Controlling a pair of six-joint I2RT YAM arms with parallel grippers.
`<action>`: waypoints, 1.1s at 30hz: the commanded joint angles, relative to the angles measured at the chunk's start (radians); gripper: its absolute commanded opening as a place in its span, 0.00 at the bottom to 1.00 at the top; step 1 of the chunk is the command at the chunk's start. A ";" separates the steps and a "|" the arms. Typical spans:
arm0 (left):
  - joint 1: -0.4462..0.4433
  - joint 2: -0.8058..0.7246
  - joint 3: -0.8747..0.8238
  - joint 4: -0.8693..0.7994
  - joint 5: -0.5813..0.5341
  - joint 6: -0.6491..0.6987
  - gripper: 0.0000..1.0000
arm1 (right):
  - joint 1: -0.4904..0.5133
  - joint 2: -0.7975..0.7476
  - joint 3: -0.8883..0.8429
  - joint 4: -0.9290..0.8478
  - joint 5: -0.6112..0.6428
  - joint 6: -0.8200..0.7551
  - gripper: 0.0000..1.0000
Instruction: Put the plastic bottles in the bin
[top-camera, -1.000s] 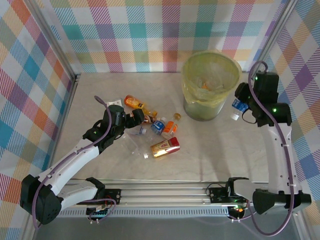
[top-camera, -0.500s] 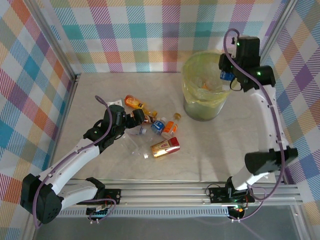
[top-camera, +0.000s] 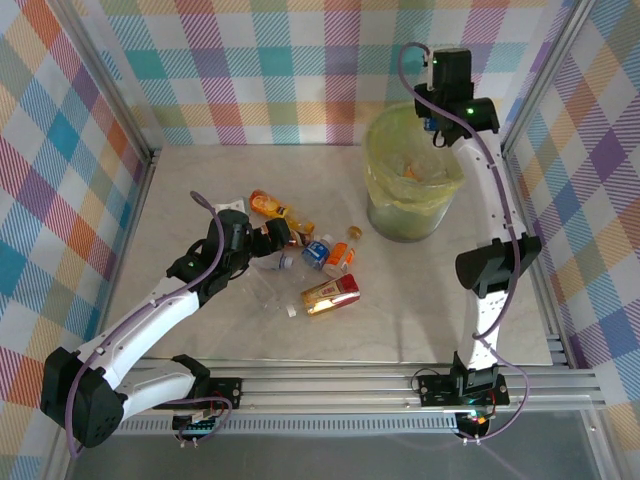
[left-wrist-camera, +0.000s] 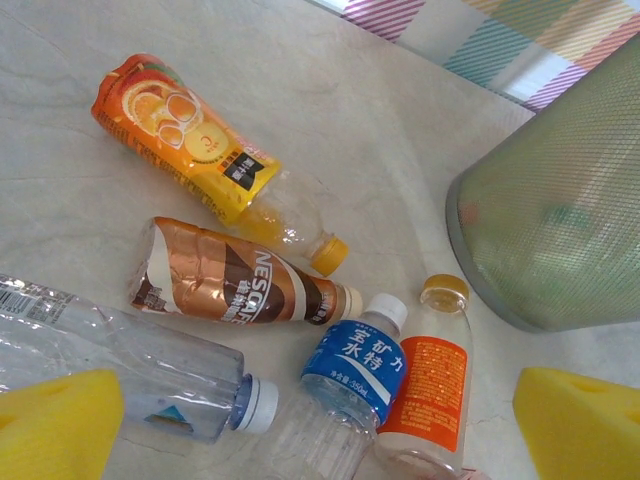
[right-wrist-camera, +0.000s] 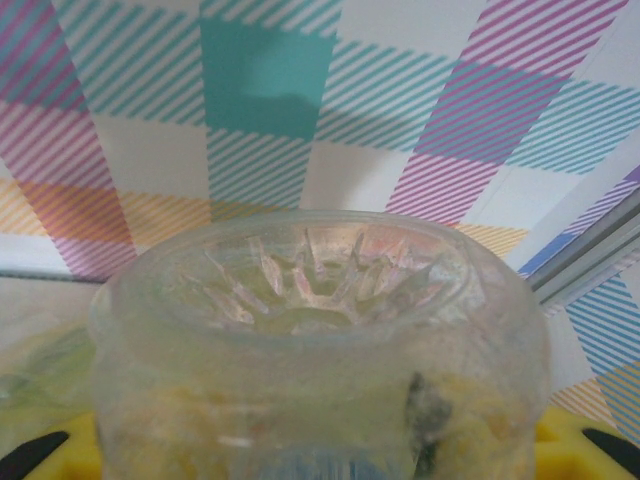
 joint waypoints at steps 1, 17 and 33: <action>0.012 -0.021 -0.008 0.021 0.003 -0.013 1.00 | 0.003 -0.016 -0.061 0.074 0.050 -0.035 0.46; 0.012 -0.048 -0.011 -0.002 -0.016 -0.007 1.00 | -0.033 -0.082 -0.441 0.204 0.037 0.075 0.55; 0.012 -0.056 -0.007 -0.014 -0.025 -0.007 1.00 | -0.046 -0.074 -0.369 0.099 -0.053 0.127 0.78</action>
